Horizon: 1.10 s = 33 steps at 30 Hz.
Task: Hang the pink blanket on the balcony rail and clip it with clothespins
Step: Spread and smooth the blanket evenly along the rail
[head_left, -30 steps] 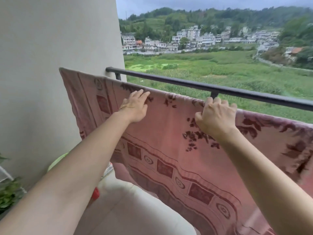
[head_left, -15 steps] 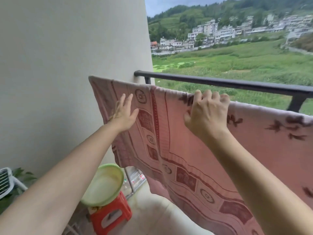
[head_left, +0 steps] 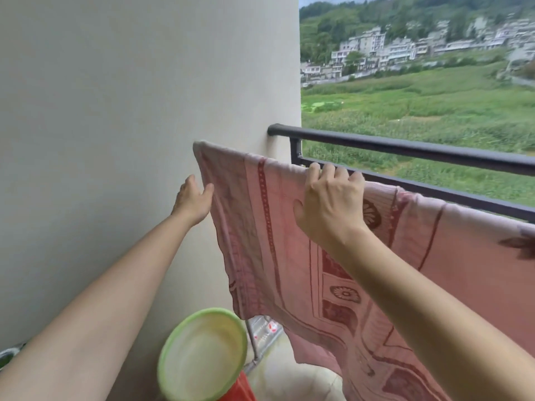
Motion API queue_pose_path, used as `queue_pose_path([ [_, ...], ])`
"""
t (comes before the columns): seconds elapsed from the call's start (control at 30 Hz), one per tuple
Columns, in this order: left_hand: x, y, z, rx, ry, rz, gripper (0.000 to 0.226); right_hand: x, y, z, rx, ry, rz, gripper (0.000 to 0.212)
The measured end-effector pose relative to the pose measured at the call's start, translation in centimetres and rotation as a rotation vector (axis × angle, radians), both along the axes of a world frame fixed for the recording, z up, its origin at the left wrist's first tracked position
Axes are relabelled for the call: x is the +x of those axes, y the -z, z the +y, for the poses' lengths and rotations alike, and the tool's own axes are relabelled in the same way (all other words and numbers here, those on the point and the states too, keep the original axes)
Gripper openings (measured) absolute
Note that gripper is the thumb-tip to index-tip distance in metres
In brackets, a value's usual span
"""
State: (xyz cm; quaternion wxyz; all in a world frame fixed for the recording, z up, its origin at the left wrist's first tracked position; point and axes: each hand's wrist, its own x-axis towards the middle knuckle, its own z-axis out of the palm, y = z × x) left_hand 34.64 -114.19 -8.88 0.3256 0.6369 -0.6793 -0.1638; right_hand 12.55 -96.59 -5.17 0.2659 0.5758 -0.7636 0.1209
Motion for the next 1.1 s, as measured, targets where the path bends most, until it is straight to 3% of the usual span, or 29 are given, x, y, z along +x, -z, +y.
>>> queue_pose_path([
  [0.27, 1.8, 1.7, -13.6, 0.037, 0.088, 0.301, 0.053, 5.9, 0.5, -7.5, -0.057, 0.138, 0.014, 0.051],
  [0.4, 3.7, 3.0, -16.7, -0.159, 0.055, 0.254, 0.028, 8.5, 0.4, -10.8, -0.077, 0.235, -0.010, 0.052],
  [0.5, 4.6, 4.7, -17.2, -0.216, 0.117, 0.239, 0.036, 9.2, 0.8, -12.0, -0.088, 0.308, -0.008, 0.051],
  [0.6, 4.2, 5.3, -16.8, -0.158, 0.255, 0.376, 0.045, 9.3, 1.0, -12.3, -0.099, 0.353, 0.000, 0.050],
  [0.67, 4.1, 5.2, -17.0, -0.120, 0.272, 0.447, 0.043, 9.5, 0.9, -12.3, -0.098, 0.372, -0.011, 0.052],
  [0.9, 4.1, 4.7, -16.5, -0.187, 0.340, 0.352, 0.028, 10.0, 0.8, -12.0, -0.094, 0.323, -0.015, 0.071],
  [1.03, 4.1, 5.4, -14.9, -0.129, 0.382, 0.480, 0.033, 10.0, 1.1, -11.8, -0.095, 0.312, -0.012, 0.077],
  [1.1, 4.7, 6.3, -14.6, -0.173, 0.346, 0.456, 0.030, 9.9, 1.4, -11.7, -0.100, 0.310, 0.003, 0.078],
])
